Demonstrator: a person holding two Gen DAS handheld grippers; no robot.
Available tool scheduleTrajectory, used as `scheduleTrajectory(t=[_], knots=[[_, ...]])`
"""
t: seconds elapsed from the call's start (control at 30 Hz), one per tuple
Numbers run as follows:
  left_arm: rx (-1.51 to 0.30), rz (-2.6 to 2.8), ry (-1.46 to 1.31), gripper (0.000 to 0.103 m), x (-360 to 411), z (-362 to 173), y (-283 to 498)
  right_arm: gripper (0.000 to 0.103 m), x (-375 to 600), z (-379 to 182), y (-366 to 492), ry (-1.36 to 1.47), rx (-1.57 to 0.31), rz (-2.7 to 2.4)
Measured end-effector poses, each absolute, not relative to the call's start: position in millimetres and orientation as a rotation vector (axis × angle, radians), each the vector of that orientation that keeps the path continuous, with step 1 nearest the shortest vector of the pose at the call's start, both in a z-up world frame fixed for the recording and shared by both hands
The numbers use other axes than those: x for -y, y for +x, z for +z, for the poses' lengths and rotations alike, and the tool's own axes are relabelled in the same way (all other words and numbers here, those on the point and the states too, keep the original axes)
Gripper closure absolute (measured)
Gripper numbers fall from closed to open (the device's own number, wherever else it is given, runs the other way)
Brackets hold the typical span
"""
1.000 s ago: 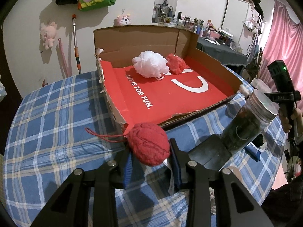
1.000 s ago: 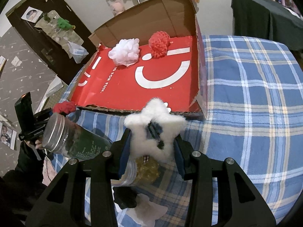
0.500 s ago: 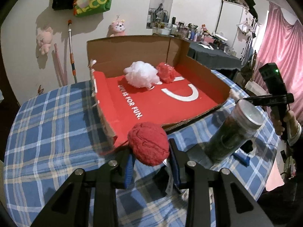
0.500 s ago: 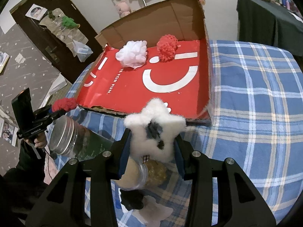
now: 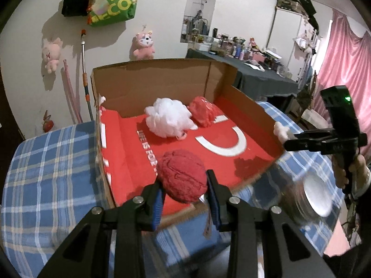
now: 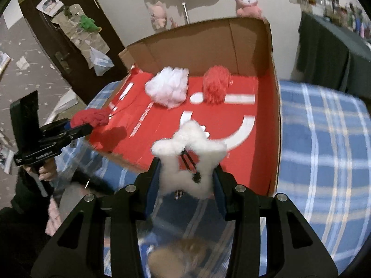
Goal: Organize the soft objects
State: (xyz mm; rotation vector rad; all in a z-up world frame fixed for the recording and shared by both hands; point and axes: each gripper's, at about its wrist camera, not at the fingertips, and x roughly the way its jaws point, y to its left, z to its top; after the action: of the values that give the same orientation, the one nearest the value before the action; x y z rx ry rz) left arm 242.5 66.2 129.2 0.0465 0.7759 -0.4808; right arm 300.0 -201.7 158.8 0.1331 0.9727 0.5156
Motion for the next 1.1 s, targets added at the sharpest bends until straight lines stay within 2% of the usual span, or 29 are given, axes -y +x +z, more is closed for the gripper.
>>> scheduleTrajectory(t=[0.27, 0.57, 0.87, 1.1], knots=[[-0.811, -0.392, 0.037, 0.068, -49, 124, 305, 0.063, 171, 140, 367, 0.004, -1.051, 0.395], [-1.000, -0.257, 0.054, 0.067, -40, 79, 360, 0.063, 151, 105, 409, -0.166, -1.153, 0.260], [-1.099, -0.211, 0.055, 0.066, -46, 56, 375, 0.063, 149, 89, 422, -0.245, -1.186, 0.197], [-1.103, -0.192, 0.093, 0.064, -43, 54, 368, 0.060, 154, 84, 426, -0.257, -1.186, 0.186]])
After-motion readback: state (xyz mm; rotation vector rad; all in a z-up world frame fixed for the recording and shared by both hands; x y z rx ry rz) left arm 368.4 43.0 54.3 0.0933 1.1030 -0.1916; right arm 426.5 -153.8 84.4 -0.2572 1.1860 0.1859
